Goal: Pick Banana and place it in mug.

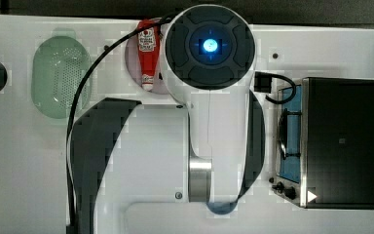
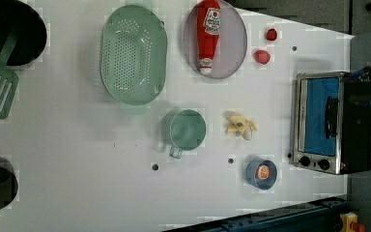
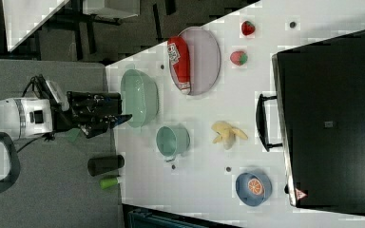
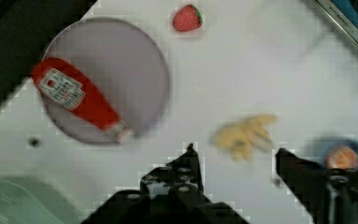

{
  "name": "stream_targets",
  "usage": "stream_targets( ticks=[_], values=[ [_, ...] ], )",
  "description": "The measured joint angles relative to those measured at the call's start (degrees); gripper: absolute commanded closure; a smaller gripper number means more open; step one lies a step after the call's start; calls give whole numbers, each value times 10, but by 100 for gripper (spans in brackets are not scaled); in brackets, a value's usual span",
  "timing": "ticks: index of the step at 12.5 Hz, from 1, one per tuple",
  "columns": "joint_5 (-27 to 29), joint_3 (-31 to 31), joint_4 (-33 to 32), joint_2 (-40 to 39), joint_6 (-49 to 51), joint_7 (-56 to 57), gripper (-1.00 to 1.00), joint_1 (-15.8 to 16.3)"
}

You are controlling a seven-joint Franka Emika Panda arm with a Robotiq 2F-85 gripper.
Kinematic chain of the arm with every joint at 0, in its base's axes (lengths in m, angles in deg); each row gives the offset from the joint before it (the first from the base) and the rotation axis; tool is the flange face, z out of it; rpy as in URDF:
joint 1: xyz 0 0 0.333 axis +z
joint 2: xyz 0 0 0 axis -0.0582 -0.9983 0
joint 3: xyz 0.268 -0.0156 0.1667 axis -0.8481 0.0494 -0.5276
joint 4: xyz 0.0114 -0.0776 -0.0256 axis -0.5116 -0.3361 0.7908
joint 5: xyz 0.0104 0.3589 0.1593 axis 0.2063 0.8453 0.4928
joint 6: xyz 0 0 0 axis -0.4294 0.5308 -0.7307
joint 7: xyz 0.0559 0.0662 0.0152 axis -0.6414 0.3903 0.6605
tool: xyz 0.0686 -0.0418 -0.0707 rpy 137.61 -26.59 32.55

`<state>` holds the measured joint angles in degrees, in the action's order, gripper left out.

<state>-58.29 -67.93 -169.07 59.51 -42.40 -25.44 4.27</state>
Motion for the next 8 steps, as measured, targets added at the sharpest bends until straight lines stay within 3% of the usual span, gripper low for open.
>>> stream_targets(
  ticks=[3,5,8],
  values=[
    [-4,31,-140,169,130,0,-99,6],
    [8,36,-154,261,131,0,-100,1],
    [12,36,-151,321,75,1,-100,0]
  ],
)
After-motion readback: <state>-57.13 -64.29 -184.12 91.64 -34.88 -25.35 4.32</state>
